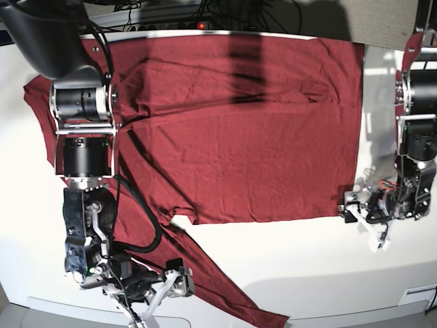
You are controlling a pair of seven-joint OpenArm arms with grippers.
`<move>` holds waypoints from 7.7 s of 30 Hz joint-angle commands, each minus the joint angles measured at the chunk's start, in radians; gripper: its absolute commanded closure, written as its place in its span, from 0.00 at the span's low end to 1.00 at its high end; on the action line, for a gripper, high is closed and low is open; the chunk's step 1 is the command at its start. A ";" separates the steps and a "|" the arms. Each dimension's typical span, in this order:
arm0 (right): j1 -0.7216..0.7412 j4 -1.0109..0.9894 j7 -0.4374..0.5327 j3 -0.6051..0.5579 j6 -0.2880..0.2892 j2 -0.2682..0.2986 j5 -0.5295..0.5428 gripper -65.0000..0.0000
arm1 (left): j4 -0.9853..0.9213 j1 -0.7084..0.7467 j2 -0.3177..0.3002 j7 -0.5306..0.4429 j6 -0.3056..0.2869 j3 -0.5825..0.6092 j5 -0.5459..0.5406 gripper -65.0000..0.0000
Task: Fold the T-shirt properly
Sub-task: 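Lower both grippers onto the hem corners and pinch the fabric, then lift the hem with both grippers and fold it toward the collar, then lower the folded hem onto the collar edge with both grippers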
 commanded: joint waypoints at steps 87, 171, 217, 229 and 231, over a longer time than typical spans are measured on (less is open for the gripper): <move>-0.173 -0.471 0.616 0.005 -0.004 0.017 -0.415 0.35 | 0.131 0.019 0.049 0.141 -0.124 -0.002 -0.149 1.00; -0.716 0.457 0.199 0.006 0.015 0.270 -0.198 1.00 | 0.935 0.668 -0.167 0.441 -0.176 -0.238 -0.531 1.00; -0.883 0.499 0.329 0.006 0.014 0.349 -0.288 0.49 | 0.954 0.766 -0.167 0.382 -0.177 -0.238 -0.416 0.54; -0.840 0.530 0.327 0.008 0.014 0.349 -0.287 0.49 | 0.954 0.760 -0.167 0.368 -0.176 -0.238 -0.372 0.54; -0.840 0.547 0.329 0.008 0.014 0.349 -0.278 0.49 | 0.954 0.759 -0.167 0.362 -0.176 -0.238 -0.372 0.54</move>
